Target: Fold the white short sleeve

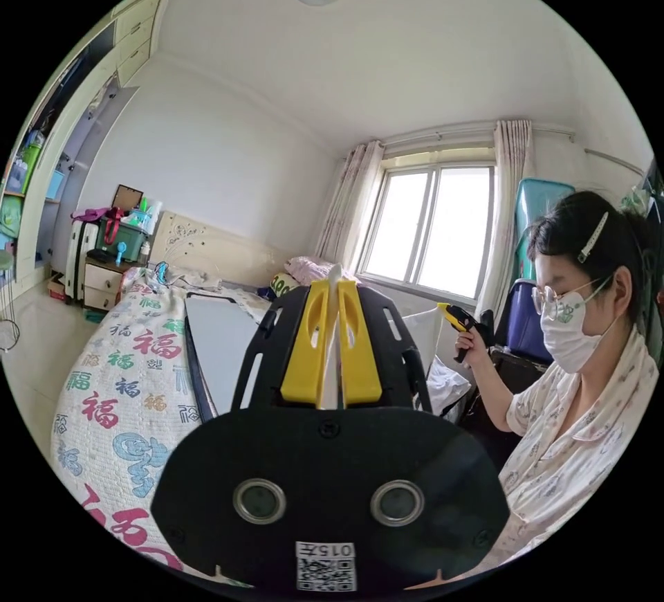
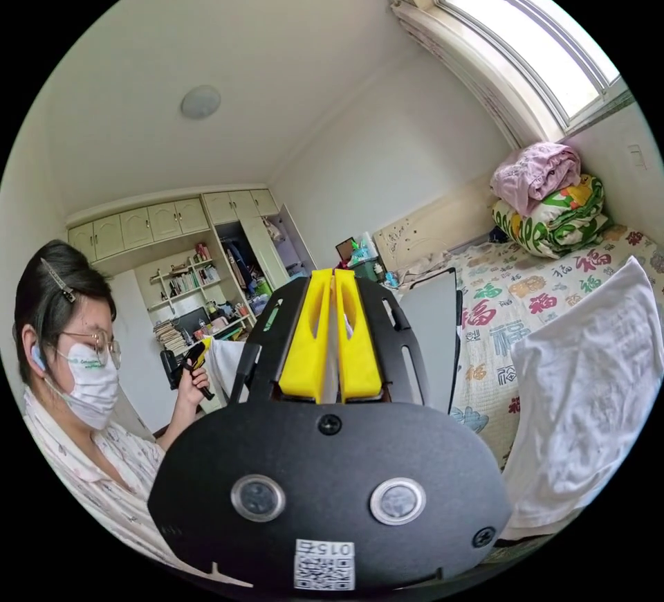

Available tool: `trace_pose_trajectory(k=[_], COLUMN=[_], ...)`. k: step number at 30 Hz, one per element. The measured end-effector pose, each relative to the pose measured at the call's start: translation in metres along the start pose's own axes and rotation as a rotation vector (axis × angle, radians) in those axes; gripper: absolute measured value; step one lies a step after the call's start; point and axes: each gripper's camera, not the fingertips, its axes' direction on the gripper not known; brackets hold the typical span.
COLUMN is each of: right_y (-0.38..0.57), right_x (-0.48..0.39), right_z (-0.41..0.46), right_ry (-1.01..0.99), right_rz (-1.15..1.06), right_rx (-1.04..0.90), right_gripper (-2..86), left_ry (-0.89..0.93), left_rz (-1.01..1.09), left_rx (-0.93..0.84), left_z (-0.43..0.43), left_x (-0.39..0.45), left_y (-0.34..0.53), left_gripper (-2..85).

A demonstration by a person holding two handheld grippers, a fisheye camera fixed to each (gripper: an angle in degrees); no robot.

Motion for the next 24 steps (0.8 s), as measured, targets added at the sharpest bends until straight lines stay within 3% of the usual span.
trace_pose_trajectory(k=[7,12,14,17,24], right_y=[0.018,0.055,0.059,0.066,0.099], right_x=[0.107,0.224,0.229,0.220,0.224], right_z=[0.138,0.286,0.292,0.267,0.172], right_ry=[0.224,0.377,0.233,0.190,0.342], right_rz=[0.149,0.364,0.359,0.265,0.273], right_rx=[-0.229,-0.587,-0.618,-0.642,-0.707], right_gripper=[0.5,3.6,5.4,6.0,8.4], left_ry=[-0.149,-0.198,-0.171,-0.217,-0.255], left_rz=[-0.153,-0.372,-0.420,-0.271,-0.389], left_rx=[-0.224,-0.430,-0.483,-0.573,-0.705], left_z=[0.129,0.240,0.248,0.215,0.107], left_x=[-0.139,-0.253,-0.266,-0.229,-0.182], left_y=[0.064,0.148,0.165,0.173,0.233], left_gripper=[0.8,5.2,6.9,8.8,13.2])
